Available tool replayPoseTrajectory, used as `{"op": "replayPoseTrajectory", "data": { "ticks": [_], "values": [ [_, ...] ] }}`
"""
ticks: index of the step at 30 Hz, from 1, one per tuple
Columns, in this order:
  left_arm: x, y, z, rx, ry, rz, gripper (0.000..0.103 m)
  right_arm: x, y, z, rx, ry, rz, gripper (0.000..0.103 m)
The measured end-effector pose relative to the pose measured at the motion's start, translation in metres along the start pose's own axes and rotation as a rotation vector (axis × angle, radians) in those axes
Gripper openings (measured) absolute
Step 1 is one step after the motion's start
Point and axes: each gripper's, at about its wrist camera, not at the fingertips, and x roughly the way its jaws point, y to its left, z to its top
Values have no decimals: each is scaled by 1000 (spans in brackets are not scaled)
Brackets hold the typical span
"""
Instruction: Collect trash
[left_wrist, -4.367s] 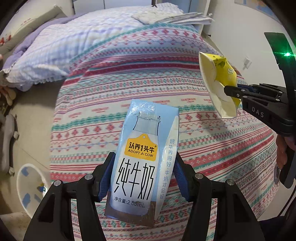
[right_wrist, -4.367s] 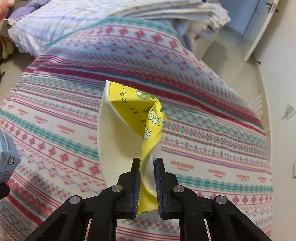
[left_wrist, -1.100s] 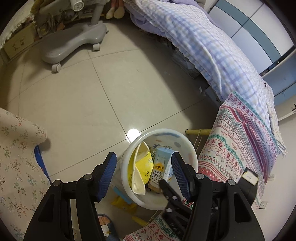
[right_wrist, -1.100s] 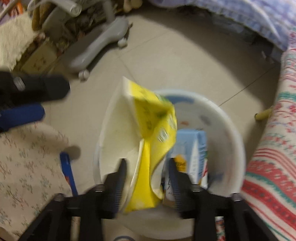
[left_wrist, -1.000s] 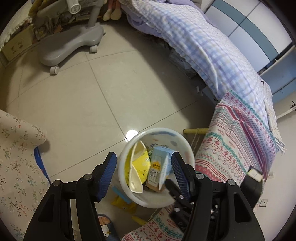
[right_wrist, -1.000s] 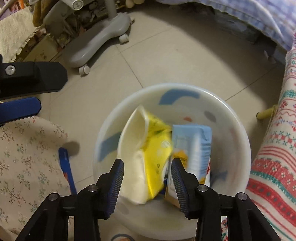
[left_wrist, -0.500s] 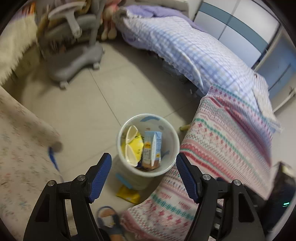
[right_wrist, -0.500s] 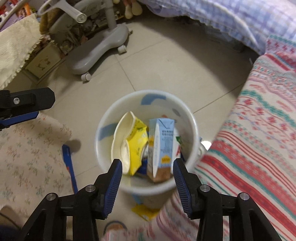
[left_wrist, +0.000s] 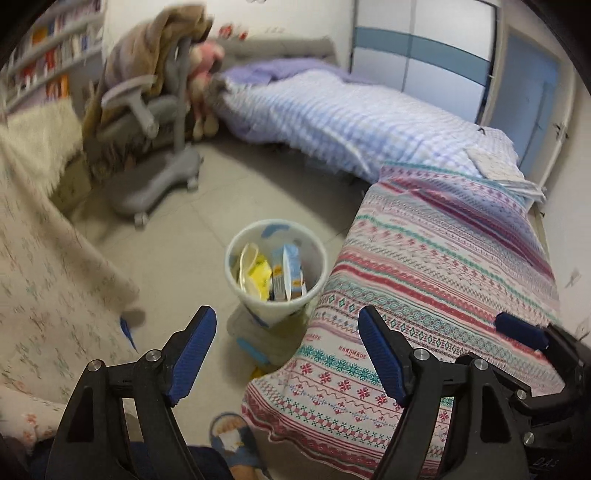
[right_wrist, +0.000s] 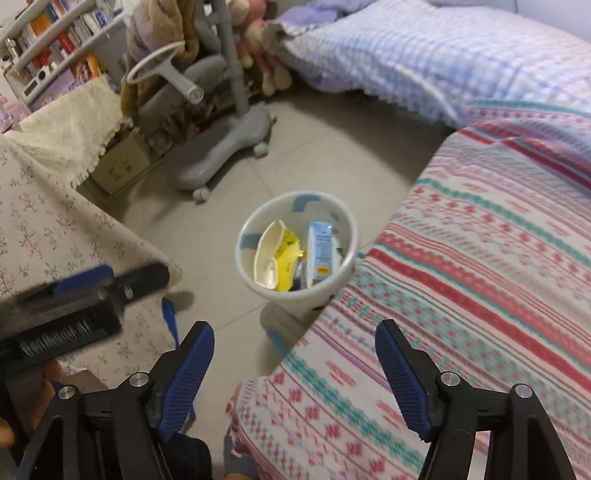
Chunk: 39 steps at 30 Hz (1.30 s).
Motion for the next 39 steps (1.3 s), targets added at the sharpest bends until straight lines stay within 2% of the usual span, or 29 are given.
{"op": "replayPoseTrajectory", "data": {
  "ticks": [5, 10, 12, 15, 24, 39],
  "values": [
    [-29, -20, -5, 16, -88, 7, 84, -31, -6, -18, -35, -60, -36, 87],
    [-35, -34, -14, 52, -120, 13, 86, -52, -12, -30, -45, -117, -55, 91],
    [-32, -33, -17, 47, -117, 30, 86, -56, -11, -33, -73, -132, -91, 92],
    [-24, -24, -19, 18, -112, 55, 86, -60, -9, -35, -107, -168, -90, 93],
    [-1, -6, -18, -7, -87, 112, 86, -56, -19, -40, -122, -193, -122, 93],
    [17, -9, -16, 7, -59, 121, 86, -37, -29, -29, -100, -197, -91, 94]
  ]
}}
